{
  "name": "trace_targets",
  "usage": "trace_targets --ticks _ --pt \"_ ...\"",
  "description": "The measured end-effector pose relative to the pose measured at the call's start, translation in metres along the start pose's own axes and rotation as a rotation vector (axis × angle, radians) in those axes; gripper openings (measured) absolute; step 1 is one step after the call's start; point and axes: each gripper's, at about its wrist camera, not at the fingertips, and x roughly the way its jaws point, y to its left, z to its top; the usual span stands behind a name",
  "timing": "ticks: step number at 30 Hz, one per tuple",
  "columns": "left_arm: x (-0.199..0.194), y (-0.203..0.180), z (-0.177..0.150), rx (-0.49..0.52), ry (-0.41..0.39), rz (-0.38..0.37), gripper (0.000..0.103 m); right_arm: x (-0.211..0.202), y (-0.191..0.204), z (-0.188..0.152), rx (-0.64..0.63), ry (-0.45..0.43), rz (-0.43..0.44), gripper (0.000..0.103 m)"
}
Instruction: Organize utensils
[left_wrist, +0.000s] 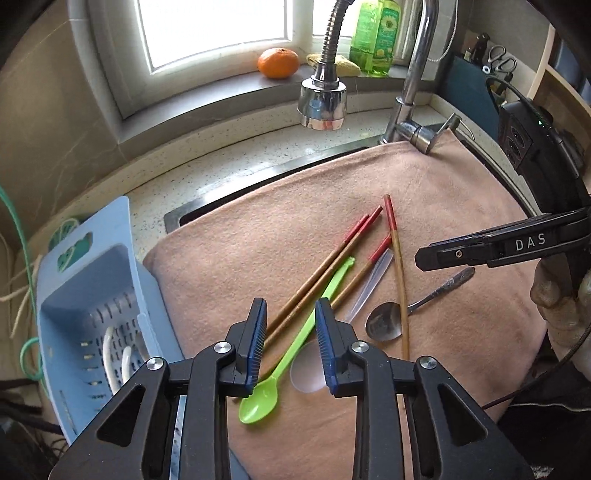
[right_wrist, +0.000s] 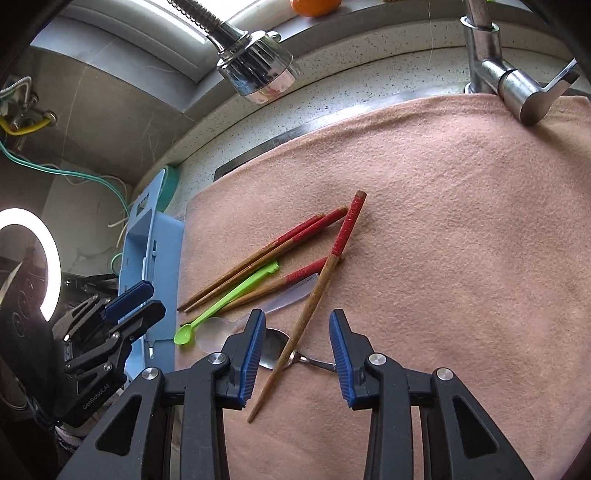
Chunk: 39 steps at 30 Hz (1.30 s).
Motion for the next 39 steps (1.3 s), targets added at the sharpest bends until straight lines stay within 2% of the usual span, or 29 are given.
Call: trace_targets --ticks 3,8,15,33,39 --pt "0.017 -0.003 0.007 0.079 0.060 0.014 0.018 0.006 0.001 -0.001 0.006 0.005 -0.016 0.028" --pt "0.040 -0.010 0.011 0.184 0.143 -0.006 0.018 0.013 -0.002 -0.001 0.039 0.011 -0.022 0.027" --pt "0.060 -0.018 0.013 0.278 0.196 0.010 0.018 0.017 0.000 0.002 0.054 0.008 -0.026 0.025" --pt "0.077 -0.024 0.027 0.326 0.208 -0.039 0.015 0.034 0.007 0.005 0.078 0.030 -0.060 0.024" --pt "0.082 -0.014 0.035 0.290 0.220 -0.066 0.013 0.038 0.004 0.007 0.090 0.037 -0.070 0.020"
